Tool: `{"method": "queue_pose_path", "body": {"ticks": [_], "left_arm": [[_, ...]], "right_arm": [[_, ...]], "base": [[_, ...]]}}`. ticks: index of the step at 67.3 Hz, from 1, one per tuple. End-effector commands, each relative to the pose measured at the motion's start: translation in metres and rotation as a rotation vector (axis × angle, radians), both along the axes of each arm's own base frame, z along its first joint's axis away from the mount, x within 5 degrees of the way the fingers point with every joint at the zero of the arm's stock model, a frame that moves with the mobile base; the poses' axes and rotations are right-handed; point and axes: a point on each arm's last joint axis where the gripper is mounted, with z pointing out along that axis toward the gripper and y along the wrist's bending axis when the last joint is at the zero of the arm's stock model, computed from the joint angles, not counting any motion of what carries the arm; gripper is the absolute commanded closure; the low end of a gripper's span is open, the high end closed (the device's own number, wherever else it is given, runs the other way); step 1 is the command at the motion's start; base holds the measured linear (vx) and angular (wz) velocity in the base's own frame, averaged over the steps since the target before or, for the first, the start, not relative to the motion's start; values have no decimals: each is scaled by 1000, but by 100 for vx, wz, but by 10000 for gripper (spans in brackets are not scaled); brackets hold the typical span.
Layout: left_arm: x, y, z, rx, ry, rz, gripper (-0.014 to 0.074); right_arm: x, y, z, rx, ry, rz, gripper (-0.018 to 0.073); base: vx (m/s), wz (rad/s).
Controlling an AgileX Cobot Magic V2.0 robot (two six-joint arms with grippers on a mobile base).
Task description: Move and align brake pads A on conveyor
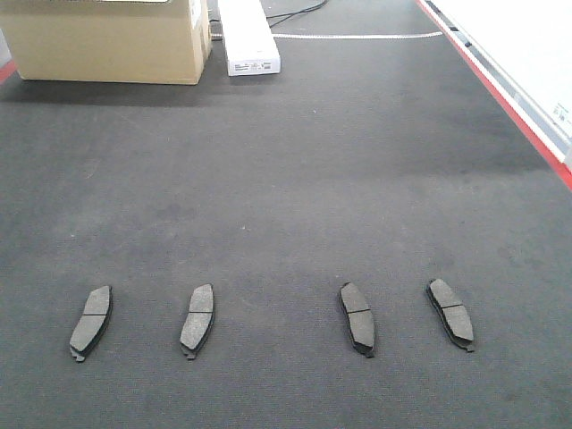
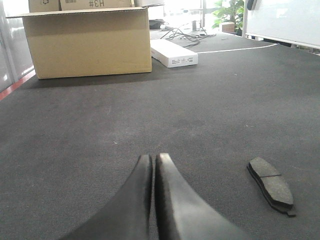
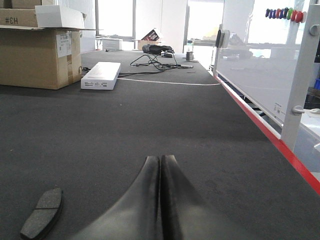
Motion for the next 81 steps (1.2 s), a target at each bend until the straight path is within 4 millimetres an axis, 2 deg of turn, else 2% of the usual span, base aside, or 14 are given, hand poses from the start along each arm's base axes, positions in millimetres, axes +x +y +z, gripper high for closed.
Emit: {"method": "queue_pose_path", "body": {"ticks": [1, 81], "left_arm": [[0, -1, 1, -22, -62, -7, 603], [0, -1, 1, -22, -62, -7, 603]], "right_arm": [[-1, 0, 2, -10, -65, 1, 571], [-1, 0, 2, 17, -64, 1, 571]], "base": [[0, 0], [0, 0]]}}
